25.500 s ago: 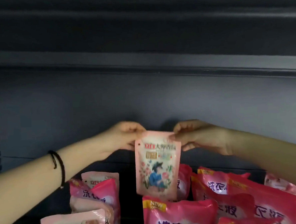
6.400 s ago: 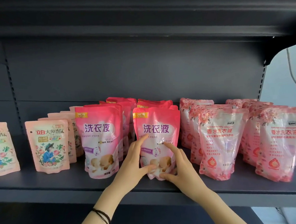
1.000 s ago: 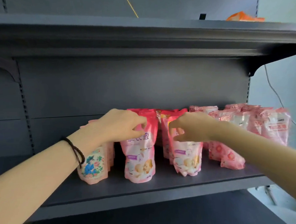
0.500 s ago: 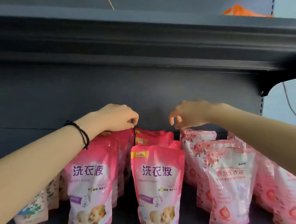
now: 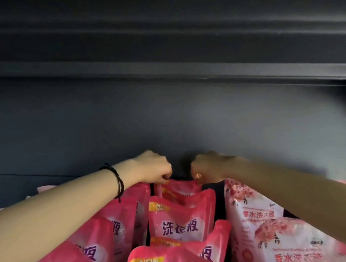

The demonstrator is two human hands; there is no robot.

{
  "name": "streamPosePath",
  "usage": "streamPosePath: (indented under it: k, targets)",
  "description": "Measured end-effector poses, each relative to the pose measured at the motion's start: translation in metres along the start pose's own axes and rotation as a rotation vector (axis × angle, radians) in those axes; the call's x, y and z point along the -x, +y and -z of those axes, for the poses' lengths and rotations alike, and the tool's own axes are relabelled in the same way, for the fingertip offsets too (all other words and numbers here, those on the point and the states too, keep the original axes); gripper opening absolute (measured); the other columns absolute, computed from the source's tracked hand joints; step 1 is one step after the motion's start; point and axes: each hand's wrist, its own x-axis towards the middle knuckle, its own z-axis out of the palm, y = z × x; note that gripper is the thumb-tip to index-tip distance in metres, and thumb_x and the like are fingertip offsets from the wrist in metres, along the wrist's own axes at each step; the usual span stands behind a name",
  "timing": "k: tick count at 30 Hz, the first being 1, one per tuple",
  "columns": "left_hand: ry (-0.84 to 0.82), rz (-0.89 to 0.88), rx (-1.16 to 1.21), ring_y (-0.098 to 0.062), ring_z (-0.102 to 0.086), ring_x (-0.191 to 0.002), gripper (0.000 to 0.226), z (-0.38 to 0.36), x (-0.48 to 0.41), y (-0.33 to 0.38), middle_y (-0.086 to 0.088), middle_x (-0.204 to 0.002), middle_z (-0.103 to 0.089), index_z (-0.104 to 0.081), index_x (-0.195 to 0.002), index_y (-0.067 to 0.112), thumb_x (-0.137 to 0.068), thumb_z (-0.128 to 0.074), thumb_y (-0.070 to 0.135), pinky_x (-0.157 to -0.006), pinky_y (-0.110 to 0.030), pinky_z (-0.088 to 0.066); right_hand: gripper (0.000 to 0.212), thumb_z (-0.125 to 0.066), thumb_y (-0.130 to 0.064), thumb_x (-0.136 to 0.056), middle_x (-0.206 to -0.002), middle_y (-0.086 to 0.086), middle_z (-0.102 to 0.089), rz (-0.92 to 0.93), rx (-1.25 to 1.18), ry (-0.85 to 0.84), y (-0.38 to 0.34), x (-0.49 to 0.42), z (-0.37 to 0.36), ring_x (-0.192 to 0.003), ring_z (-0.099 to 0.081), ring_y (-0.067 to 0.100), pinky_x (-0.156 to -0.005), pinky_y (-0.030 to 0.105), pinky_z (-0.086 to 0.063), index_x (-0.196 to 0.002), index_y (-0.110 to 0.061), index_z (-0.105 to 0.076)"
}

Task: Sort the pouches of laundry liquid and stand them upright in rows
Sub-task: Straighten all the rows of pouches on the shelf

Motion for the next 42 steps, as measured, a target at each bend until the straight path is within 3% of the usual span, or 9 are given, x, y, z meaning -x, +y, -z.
streamPosePath:
  k: [5,10,16,19,22,26,31,36,42]
  targets:
    - [0.006,0.01,0.042,-0.033,-0.062,-0.088,0.021,-0.001,-0.019,0.004,-0.013,-0.091,-0.065,-0.058,-0.084,0.009,-0.094,-0.056,0.027,-0.062,-0.033,-0.04,0.041,-0.06,-0.027,-0.089,-0.057,-0.004,-0.044,-0.002,0.016,-0.007,0.015,0.007,-0.004,-0.065,-0.044,0.02,-0.062,0.031,-0.047,-0.054,-0.018,-0.041]
    - [0.026,-0.003,0.119,-0.031,-0.058,-0.079,0.019,0.002,-0.026,0.007,-0.011,-0.083,-0.061,-0.062,-0.087,0.008,-0.093,-0.058,0.026,-0.06,-0.032,-0.036,0.033,-0.063,-0.03,-0.088,-0.055,-0.01,-0.04,0.007,0.028,-0.042,0.027,0.011,-0.008,-0.062,-0.042,0.016,-0.052,0.022,-0.032,-0.059,-0.019,-0.053]
    - [0.014,0.025,0.21,-0.027,-0.052,-0.072,0.022,-0.001,-0.026,0.01,-0.001,-0.067,-0.046,-0.061,-0.087,0.006,-0.093,-0.058,0.027,-0.06,-0.032,-0.036,0.02,-0.063,-0.035,-0.088,-0.08,0.001,-0.067,0.025,0.052,-0.057,0.029,0.007,-0.009,-0.074,-0.057,0.021,-0.052,0.022,-0.034,-0.075,-0.02,-0.065]
    - [-0.033,0.009,0.189,-0.024,-0.056,-0.078,0.023,0.006,-0.018,0.008,-0.003,-0.081,-0.061,-0.066,-0.099,0.014,-0.093,-0.057,0.034,-0.063,-0.03,-0.04,0.022,-0.063,-0.038,-0.088,-0.099,-0.004,-0.07,0.005,0.021,-0.075,0.026,0.008,-0.005,-0.089,-0.061,0.018,-0.06,0.024,-0.037,-0.101,-0.023,-0.07]
    - [0.04,0.035,0.208,-0.016,-0.06,-0.099,0.025,0.019,-0.005,0.002,0.009,-0.106,-0.067,-0.063,-0.113,0.031,-0.094,-0.052,0.043,-0.072,-0.027,-0.041,0.028,-0.064,-0.043,-0.086,-0.088,-0.014,-0.06,-0.032,-0.02,-0.103,0.023,0.023,0.007,-0.082,-0.052,0.01,-0.059,0.023,-0.035,-0.109,-0.026,-0.066]
    - [0.176,0.097,0.212,-0.012,-0.06,-0.1,0.021,0.046,0.022,0.005,0.014,-0.107,-0.066,-0.063,-0.107,0.036,-0.096,-0.048,0.046,-0.073,-0.028,-0.043,0.022,-0.061,-0.04,-0.089,-0.078,-0.02,-0.054,-0.104,-0.112,-0.044,0.019,0.063,0.028,-0.086,-0.062,0.015,-0.064,0.025,-0.04,-0.105,-0.027,-0.066]
    - [0.256,0.095,0.267,-0.004,-0.057,-0.082,0.02,0.093,0.059,0.055,0.021,-0.09,-0.066,-0.064,-0.097,0.039,-0.094,-0.047,0.05,-0.069,-0.029,-0.042,0.022,-0.052,-0.044,-0.091,-0.093,-0.013,-0.068,-0.162,-0.116,0.097,0.005,0.142,0.044,-0.088,-0.063,0.013,-0.066,0.026,-0.04,-0.101,-0.031,-0.067]
    - [0.346,0.092,0.469,0.003,-0.057,-0.075,0.023,0.135,0.087,0.12,0.021,-0.082,-0.067,-0.067,-0.091,0.034,-0.092,-0.049,0.048,-0.072,-0.034,-0.049,0.027,-0.053,-0.046,-0.09,-0.071,-0.013,-0.068,-0.205,-0.366,0.236,-0.005,0.225,0.044,-0.059,-0.065,0.004,-0.07,0.024,-0.05,-0.082,-0.025,-0.068]
    - [0.565,0.147,0.888,0.005,-0.06,-0.084,0.019,0.141,0.09,0.2,0.013,-0.094,-0.069,-0.07,-0.102,0.027,-0.094,-0.056,0.035,-0.076,-0.013,-0.044,0.023,-0.057,-0.035,-0.09,-0.08,-0.008,-0.07,-0.371,-0.685,0.499,-0.011,0.292,0.029,-0.063,-0.061,-0.003,-0.066,0.012,-0.049,-0.09,-0.018,-0.072]
